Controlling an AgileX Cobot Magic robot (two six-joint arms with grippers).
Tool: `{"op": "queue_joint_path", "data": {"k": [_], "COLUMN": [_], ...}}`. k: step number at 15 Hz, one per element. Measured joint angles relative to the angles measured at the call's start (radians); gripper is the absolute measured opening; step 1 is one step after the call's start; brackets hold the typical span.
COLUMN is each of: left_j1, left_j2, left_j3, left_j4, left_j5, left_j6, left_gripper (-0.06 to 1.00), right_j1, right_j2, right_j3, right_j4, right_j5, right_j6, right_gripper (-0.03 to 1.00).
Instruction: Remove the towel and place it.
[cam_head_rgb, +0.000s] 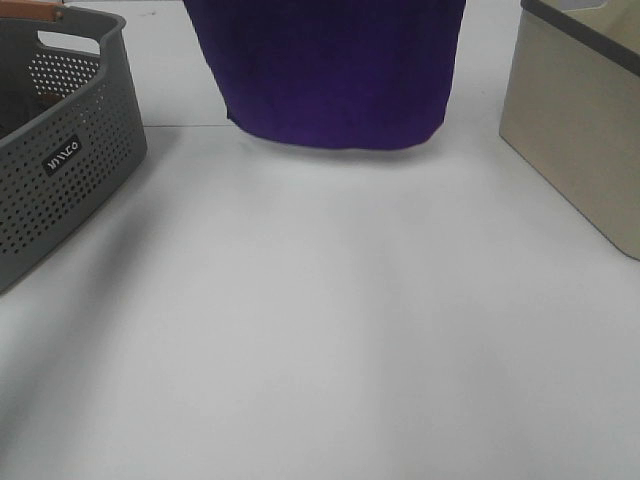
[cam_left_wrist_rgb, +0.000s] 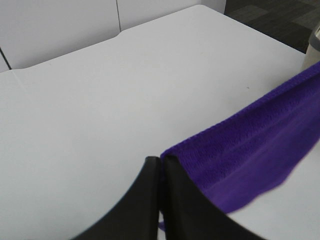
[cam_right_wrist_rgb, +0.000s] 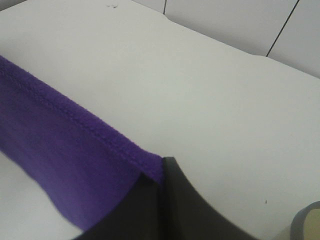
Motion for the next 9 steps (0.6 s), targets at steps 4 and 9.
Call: {"op": "queue_joint_path", "data": {"k": [4, 9], "left_j1": [-0.017, -0.092], "left_j2": [0.037, -0.025], "left_j3": [0.038, 0.589], "left_j4": [0.128, 0.135], "left_j5": [0.163, -0.023], "left_j6": [-0.033, -0.036], "left_gripper": [0.0, 0.0], "right_j1": [-0.02, -0.023], "right_j2": [0.001, -0.149], "right_j3": [0.08, 0.818], "right_j4": [0.001, 0.192], "right_j5": [0.121, -0.17], "right_j6": [-0.046, -0.235], "right_gripper": [0.0, 0.0]}}
